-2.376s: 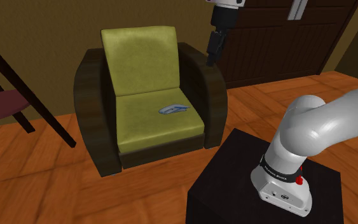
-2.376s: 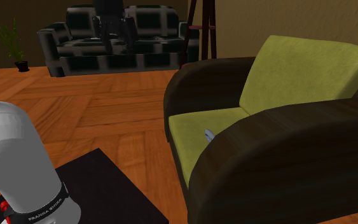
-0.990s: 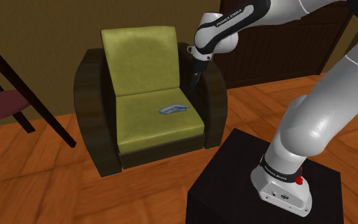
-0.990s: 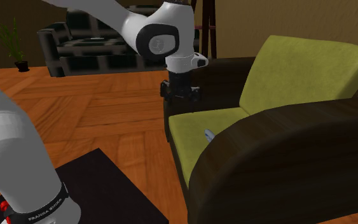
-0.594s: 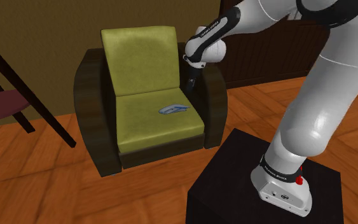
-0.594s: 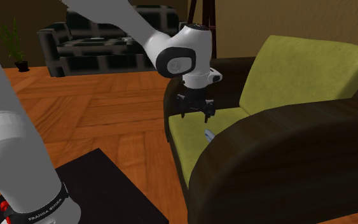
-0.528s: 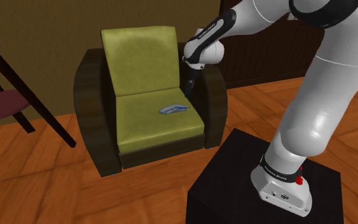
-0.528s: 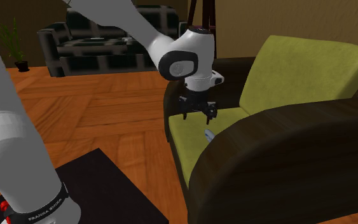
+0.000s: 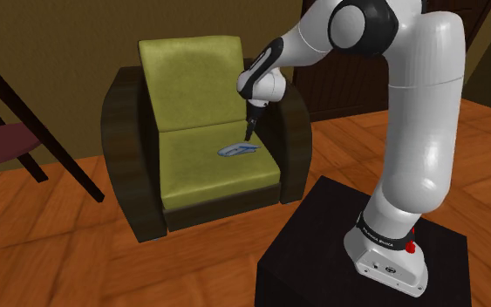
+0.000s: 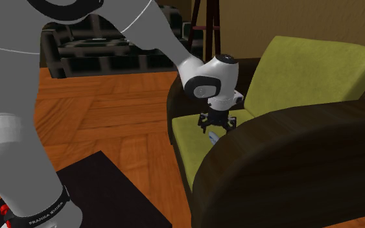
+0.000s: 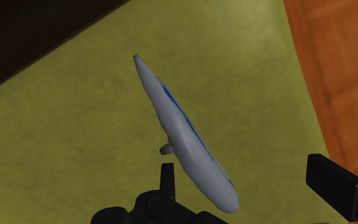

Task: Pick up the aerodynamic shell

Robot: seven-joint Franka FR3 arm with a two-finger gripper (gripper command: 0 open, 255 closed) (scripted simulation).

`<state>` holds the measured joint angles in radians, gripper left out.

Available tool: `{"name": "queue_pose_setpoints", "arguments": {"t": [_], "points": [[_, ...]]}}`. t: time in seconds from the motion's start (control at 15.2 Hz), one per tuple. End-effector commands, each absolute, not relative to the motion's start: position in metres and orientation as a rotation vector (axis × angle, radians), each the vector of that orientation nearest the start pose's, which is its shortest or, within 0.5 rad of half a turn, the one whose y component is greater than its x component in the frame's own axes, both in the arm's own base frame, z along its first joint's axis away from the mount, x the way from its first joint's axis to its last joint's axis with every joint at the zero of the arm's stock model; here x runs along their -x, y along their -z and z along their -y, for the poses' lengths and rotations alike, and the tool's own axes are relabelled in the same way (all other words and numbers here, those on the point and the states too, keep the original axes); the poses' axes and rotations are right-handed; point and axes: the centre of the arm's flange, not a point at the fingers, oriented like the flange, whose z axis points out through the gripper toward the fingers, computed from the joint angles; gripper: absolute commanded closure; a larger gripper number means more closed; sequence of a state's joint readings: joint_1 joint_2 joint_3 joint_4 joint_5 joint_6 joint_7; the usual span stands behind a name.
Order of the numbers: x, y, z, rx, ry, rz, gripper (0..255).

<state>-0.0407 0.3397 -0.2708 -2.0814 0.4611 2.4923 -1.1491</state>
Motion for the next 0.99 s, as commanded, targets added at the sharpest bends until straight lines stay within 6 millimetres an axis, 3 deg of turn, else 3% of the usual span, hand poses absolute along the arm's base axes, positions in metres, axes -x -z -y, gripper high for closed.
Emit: {"name": "queue_pose_setpoints", "arguments": {"t": [0.0, 0.2, 0.66, 0.79, 0.86, 0.92], "points": [[-0.583, -0.258, 0.189, 2.93, 0.325, 0.774, 0], [-0.602, -0.237, 0.198, 2.919, 0.334, 0.8, 0], [-0.602, -0.197, 0.198, 2.919, 0.334, 0.8, 0], [-0.602, -0.197, 0.198, 2.919, 0.334, 0.799, 0], [-0.602, -0.196, 0.197, 2.919, 0.334, 0.799, 255], [-0.602, -0.197, 0.198, 2.919, 0.334, 0.799, 255]]}}
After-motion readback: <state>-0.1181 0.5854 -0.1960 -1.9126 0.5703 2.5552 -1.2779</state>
